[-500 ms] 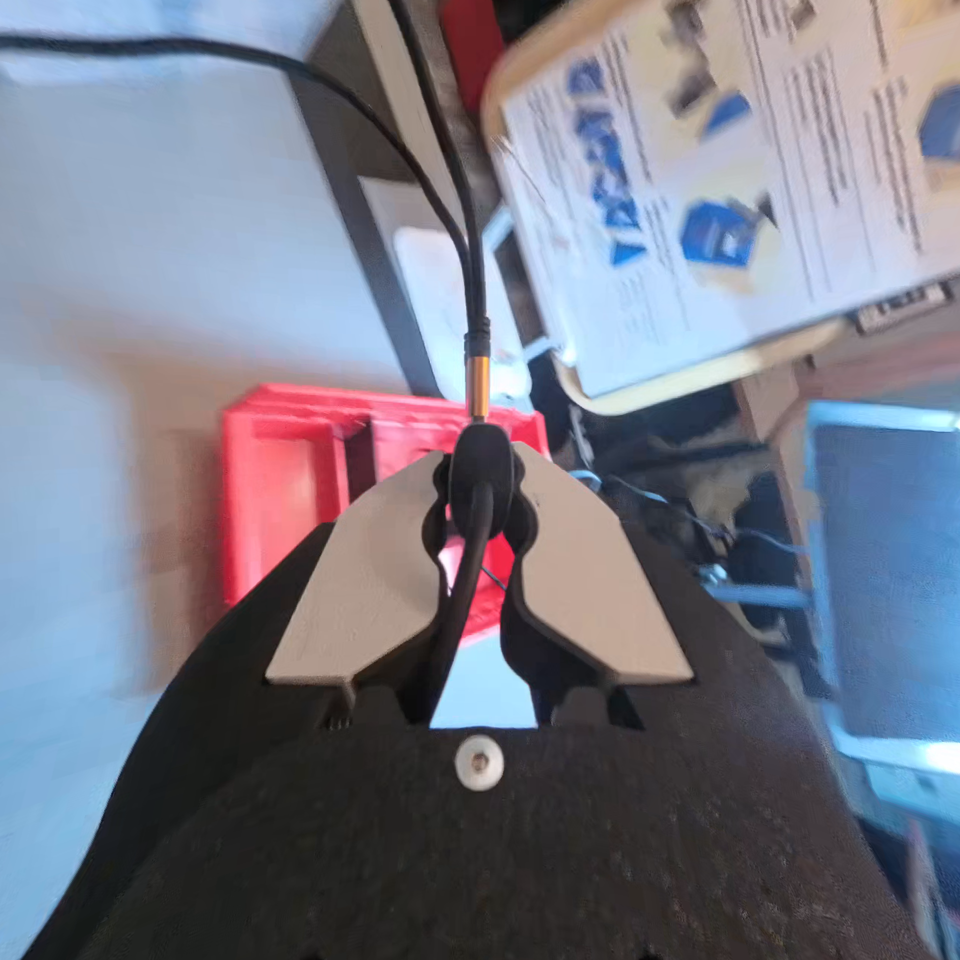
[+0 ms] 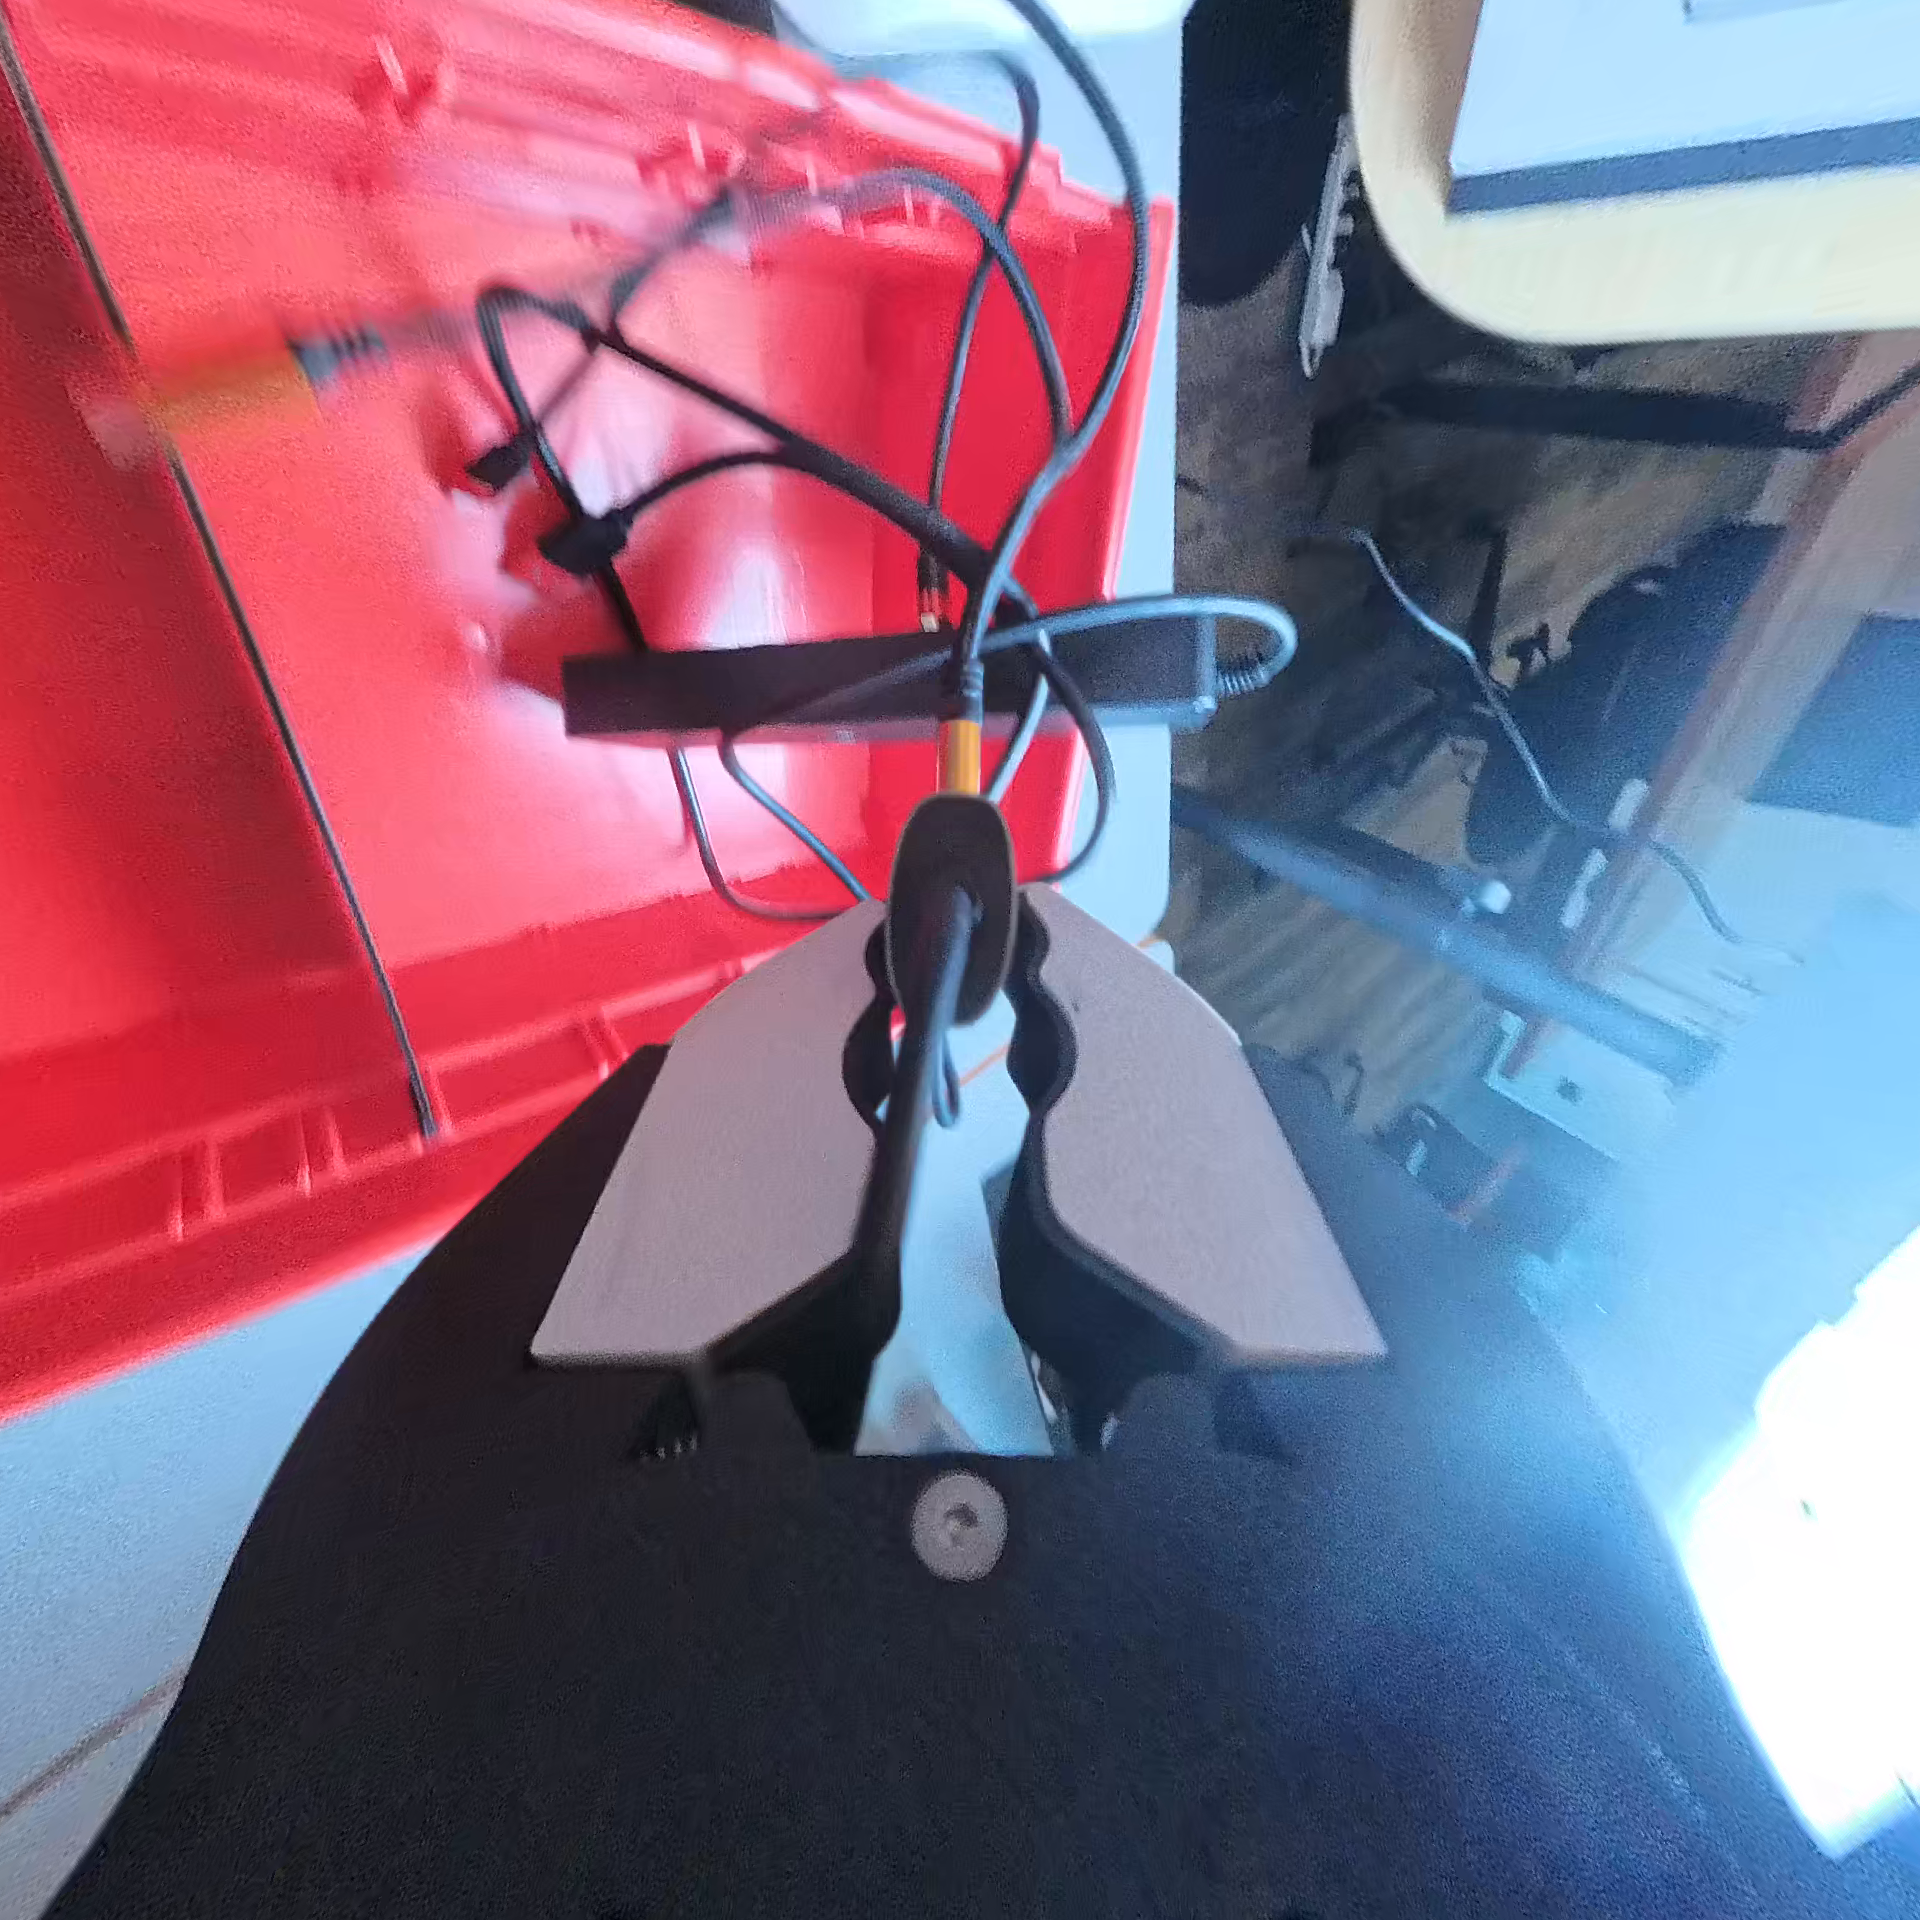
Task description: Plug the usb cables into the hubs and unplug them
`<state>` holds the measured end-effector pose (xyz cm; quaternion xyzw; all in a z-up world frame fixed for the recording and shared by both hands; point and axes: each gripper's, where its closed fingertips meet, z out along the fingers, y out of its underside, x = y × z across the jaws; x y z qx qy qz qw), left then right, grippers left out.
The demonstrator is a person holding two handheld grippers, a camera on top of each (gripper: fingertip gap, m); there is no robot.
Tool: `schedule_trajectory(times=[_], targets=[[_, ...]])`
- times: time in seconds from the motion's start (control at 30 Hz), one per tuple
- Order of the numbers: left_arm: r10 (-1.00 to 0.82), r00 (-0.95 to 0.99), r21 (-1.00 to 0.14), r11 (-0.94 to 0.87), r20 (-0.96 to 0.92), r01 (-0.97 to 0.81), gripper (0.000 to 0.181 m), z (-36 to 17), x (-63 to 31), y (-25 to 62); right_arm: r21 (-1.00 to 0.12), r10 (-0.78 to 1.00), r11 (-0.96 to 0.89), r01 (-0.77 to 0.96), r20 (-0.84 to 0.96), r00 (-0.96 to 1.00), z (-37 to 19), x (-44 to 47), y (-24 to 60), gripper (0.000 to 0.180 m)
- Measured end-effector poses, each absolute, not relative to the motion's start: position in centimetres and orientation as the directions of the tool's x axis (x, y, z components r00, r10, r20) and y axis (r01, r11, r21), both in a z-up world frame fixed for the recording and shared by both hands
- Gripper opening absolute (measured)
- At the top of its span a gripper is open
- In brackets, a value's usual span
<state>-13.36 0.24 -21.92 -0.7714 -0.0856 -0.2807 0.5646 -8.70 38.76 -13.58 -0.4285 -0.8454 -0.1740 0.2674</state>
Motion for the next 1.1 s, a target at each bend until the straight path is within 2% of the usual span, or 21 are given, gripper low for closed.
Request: schedule_trajectory(times=[0.1, 0.23, 0.3, 0.5, 0.6, 0.77, 0.87, 1.0, 1.1], targets=[[-0.18, 0.834, -0.823, -0.364, 0.522, 0.436, 0.021, -22.5, -13.4, 0.2, -0.086, 0.725, 0.574, 0.814, 0.515, -0.457, -15.9, -10.7, 37.8, 0.022], [-0.184, 0.833, -0.82, -0.379, 0.522, 0.429, 0.021, -22.8, -13.2, 0.3, -0.229, 0.859, 0.489, 0.842, 0.294, -0.419, -18.6, -10.7, 36.3, 0.028], [-0.187, 0.841, -0.825, -0.388, 0.508, 0.411, 0.021, -23.0, -13.1, 0.3, -0.237, 0.878, 0.469, 0.851, 0.229, -0.42, -20.0, -10.2, 35.7, 0.035], [-0.199, 0.851, -0.834, -0.397, 0.486, 0.384, 0.021, -23.1, -12.8, 0.2, -0.2, 0.886, 0.464, 0.863, 0.124, -0.448, -22.1, -8.1, 32.4, 0.084], [-0.198, 0.858, -0.839, -0.399, 0.474, 0.371, 0.021, -23.1, -12.8, 0.2, -0.289, 0.899, 0.431, 0.855, 0.057, -0.434, -20.6, -7.5, 30.8, 0.091], [-0.201, 0.861, -0.841, -0.404, 0.467, 0.361, 0.021, -23.1, -12.6, 0.2, -0.44, 0.911, 0.358, 0.824, -0.028, -0.41, -17.1, -6.9, 29.2, 0.091], [-0.198, 0.867, -0.845, -0.403, 0.457, 0.353, 0.021, -23.1, -12.6, 0.2, -0.501, 0.911, 0.349, 0.792, -0.016, -0.412, -15.5, -6.6, 29.2, 0.077], [-0.193, 0.869, -0.841, -0.413, 0.456, 0.349, 0.021, -23.5, -12.6, 0.3, -0.438, 0.901, 0.432, 0.788, 0.177, -0.396, -15.7, -6.3, 31.9, 0.055], [-0.19, 0.871, -0.837, -0.426, 0.453, 0.343, 0.021, -23.8, -12.5, 0.3, -0.397, 0.879, 0.478, 0.784, 0.215, -0.426, -17.0, -6.6, 31.7, 0.049]])
